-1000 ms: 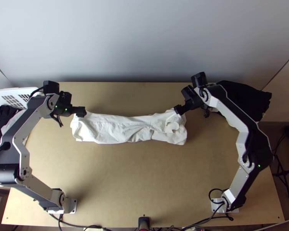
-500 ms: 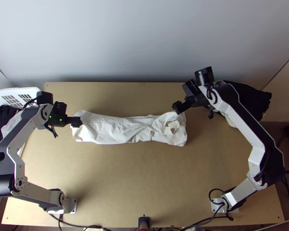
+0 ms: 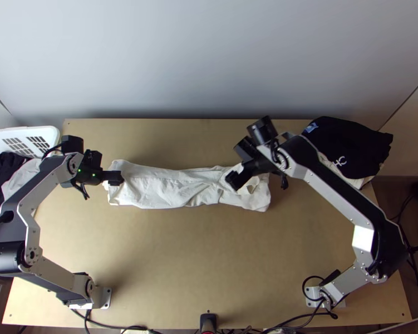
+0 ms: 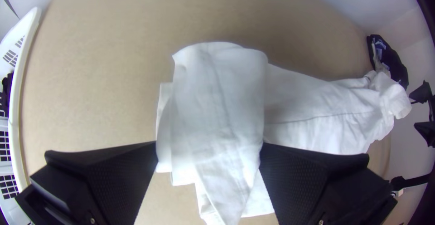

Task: Fold the t-shirt

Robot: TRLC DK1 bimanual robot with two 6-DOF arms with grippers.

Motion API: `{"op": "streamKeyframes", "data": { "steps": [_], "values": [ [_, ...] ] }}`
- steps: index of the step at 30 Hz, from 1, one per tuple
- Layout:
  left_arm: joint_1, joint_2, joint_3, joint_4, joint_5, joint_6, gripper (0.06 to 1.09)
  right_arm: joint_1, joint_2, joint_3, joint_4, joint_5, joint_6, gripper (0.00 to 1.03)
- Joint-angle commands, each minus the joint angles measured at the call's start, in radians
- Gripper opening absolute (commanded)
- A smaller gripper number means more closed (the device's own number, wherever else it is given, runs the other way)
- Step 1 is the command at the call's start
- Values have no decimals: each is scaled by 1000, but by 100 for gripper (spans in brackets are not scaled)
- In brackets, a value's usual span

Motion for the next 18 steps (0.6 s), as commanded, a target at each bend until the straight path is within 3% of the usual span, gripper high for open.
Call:
{"op": "streamKeyframes", "data": {
  "steps": [1,8,18],
  "values": [
    [-15,49,19,13,1,-11,103,54,41,-40,-6,1,-2,99],
    [-35,95,10,9,10,-14,90,68,84,-59,13,-1,-2,99],
    [-39,146,-30,18,38,-7,57,89,123,-30,22,1,-2,99]
  ]
}}
